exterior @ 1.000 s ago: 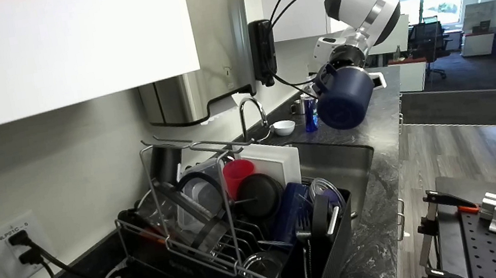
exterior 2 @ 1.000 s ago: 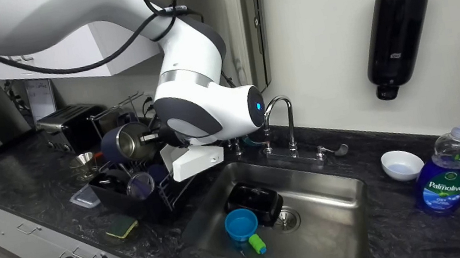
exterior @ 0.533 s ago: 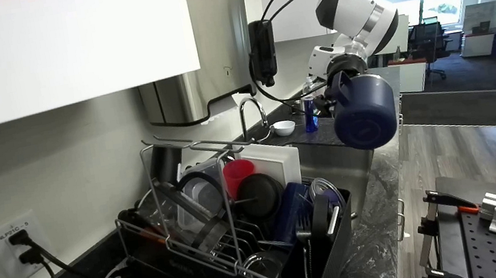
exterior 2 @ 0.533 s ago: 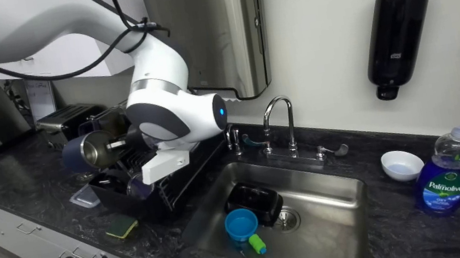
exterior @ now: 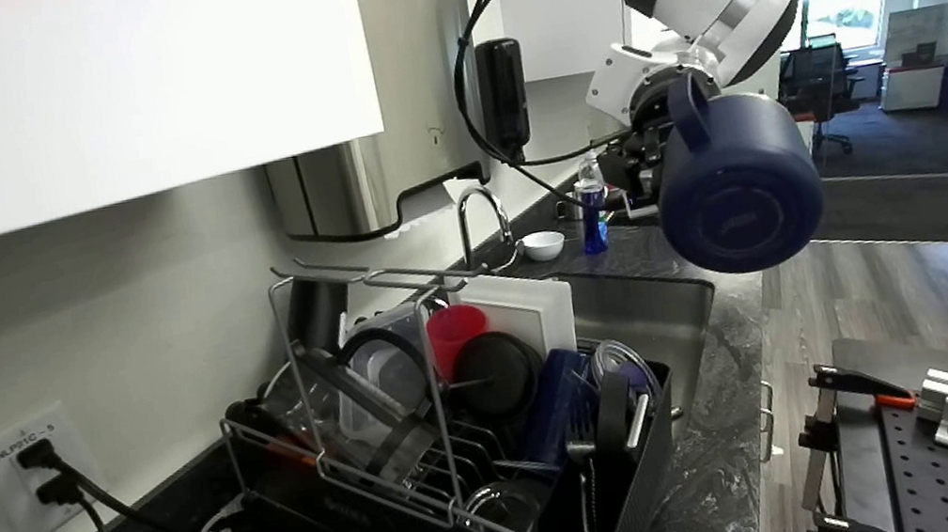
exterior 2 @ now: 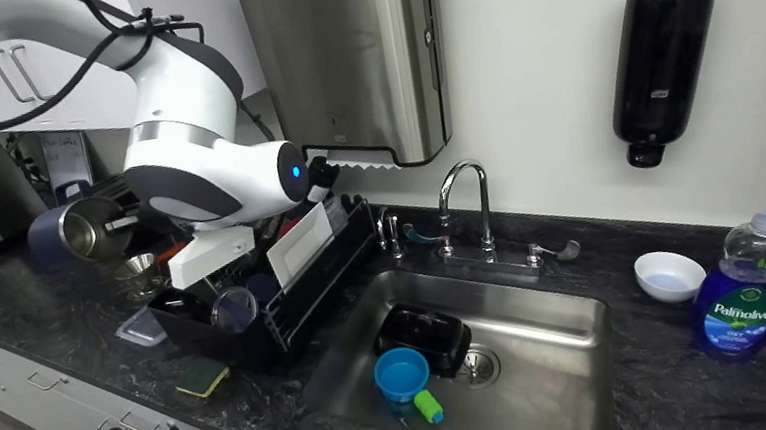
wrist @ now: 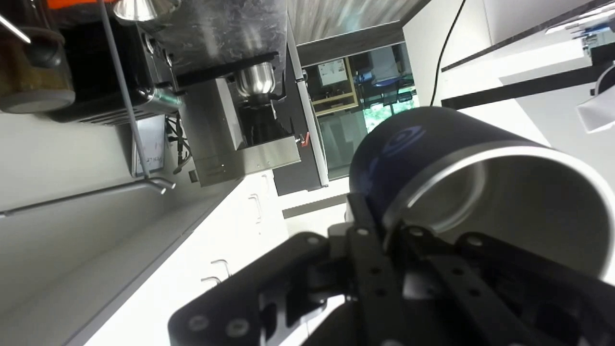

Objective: Take the mug out of the sink and put it on the dish rack

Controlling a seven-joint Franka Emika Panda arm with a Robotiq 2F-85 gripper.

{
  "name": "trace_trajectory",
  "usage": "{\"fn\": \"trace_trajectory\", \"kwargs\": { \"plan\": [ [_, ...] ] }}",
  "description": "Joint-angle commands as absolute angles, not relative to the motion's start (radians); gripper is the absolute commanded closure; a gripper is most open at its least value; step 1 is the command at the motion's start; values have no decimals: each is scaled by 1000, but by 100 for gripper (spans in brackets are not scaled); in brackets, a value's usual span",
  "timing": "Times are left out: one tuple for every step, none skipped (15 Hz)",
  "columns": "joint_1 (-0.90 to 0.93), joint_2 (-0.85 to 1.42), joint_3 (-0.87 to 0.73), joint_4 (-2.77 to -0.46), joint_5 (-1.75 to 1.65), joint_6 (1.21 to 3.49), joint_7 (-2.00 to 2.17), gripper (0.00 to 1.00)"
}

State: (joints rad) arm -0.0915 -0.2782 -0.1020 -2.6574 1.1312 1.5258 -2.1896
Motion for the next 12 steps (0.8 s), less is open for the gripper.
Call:
{"fn": "trace_trajectory", "kwargs": {
  "plan": [
    [-71,-337,-58,-2718,1228,1590,-2209,98],
    [-61,-338,-40,-2726,1255,1611,-2208,98],
    [-53,-336,-25,-2732,1275,1634,-2209,98],
    [-44,-327,-11,-2737,1296,1658,-2211,98],
    [-36,-319,0,-2737,1313,1676,-2201,98],
    [-32,-308,9,-2737,1331,1704,-2210,98],
    [-28,-290,17,-2732,1352,1734,-2212,98],
    [-26,-278,21,-2727,1373,1763,-2209,98],
    [-26,-263,23,-2721,1392,1791,-2208,98],
    [-25,-250,24,-2716,1409,1816,-2213,98],
    [-23,-237,26,-2710,1427,1841,-2209,98],
    [-21,-226,26,-2705,1441,1859,-2211,98]
  ]
}}
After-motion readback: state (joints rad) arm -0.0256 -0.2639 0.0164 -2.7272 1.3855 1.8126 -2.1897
